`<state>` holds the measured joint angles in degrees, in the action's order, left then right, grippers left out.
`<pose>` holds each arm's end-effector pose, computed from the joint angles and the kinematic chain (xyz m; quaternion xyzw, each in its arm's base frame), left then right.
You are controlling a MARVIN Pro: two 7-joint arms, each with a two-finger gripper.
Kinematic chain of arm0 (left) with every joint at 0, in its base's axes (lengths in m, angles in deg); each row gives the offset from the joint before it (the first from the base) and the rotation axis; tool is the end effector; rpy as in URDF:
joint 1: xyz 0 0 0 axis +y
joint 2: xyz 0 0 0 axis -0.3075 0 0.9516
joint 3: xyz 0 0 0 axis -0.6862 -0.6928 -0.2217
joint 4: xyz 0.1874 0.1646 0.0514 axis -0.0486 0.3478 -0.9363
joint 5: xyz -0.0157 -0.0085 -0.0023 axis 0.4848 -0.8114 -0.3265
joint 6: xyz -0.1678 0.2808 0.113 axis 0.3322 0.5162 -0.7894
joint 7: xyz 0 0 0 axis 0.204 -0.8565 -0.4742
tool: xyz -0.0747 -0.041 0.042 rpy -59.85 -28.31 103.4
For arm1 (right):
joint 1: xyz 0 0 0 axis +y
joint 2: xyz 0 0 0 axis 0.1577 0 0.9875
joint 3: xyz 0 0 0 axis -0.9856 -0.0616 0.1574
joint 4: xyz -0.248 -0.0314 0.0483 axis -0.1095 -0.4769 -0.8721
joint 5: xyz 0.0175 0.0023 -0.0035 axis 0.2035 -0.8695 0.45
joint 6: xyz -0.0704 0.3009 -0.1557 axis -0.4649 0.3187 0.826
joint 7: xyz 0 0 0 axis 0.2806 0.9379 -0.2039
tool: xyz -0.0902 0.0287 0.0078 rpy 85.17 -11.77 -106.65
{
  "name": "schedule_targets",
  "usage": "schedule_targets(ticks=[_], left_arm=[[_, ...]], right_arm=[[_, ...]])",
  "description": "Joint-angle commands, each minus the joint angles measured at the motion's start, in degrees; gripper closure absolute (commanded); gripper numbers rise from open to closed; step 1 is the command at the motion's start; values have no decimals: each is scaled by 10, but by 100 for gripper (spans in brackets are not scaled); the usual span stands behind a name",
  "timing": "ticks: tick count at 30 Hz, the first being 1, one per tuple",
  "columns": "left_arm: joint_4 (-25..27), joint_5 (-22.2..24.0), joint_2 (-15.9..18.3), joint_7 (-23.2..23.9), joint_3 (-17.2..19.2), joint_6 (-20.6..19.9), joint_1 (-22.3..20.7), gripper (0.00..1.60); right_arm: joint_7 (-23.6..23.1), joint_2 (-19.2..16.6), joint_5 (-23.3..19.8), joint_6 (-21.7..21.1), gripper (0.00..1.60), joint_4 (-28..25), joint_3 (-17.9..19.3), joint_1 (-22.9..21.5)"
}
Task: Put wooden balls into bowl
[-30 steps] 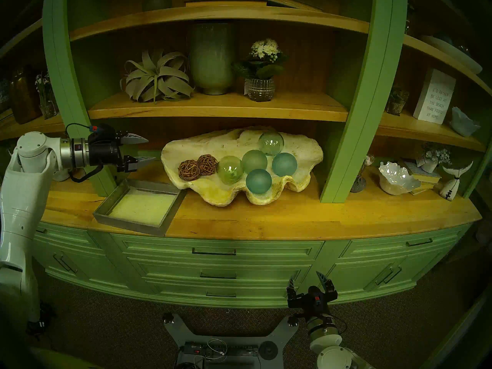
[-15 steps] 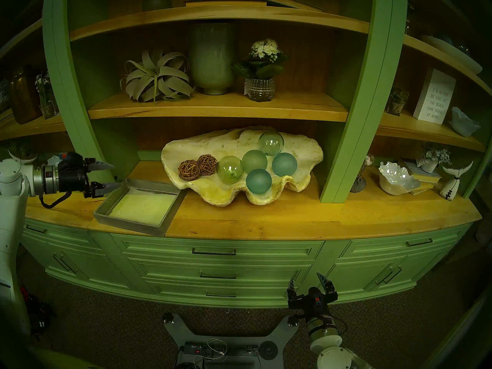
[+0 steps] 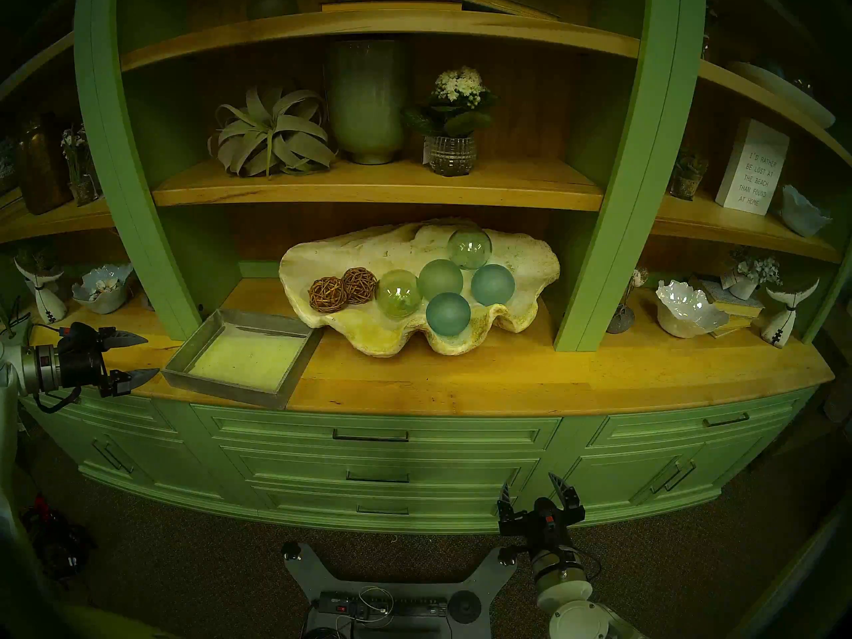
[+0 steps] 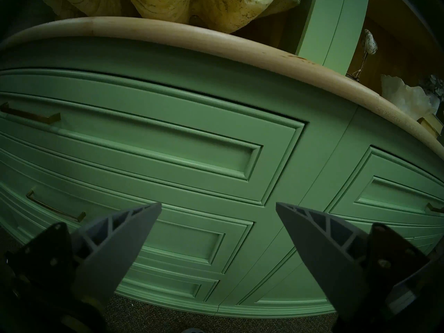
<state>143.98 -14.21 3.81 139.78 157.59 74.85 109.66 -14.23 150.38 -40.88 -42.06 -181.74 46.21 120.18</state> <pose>0.3320 0.3725 -0.1447 0.7379 -0.3939 0.5414 0.0848 0.2017 -0.0196 -0.4486 0.8075 0.0855 0.5786 0.0763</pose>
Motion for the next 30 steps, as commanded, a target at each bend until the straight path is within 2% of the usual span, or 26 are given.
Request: schedule_targets(ticks=[1,7,12,19,30], left_arm=[[49,59,-6,17,83,67,13,0],[76,109,-45,17,136,137,62,0],[81,152,-57,17,150,189,96,0],[68,224,-34,17,130,267,147,0],[67,271,4,-34,106,324,221,0]], right_arm=[[0,1,1,5,0,-16,1,-6],[0,0,1,5,0,-21,1,-4],[0,-1,1,5,0,-24,2,-3],[0,-1,1,4,0,-26,2,-1],[0,-2,1,4,0,-26,2,-1]])
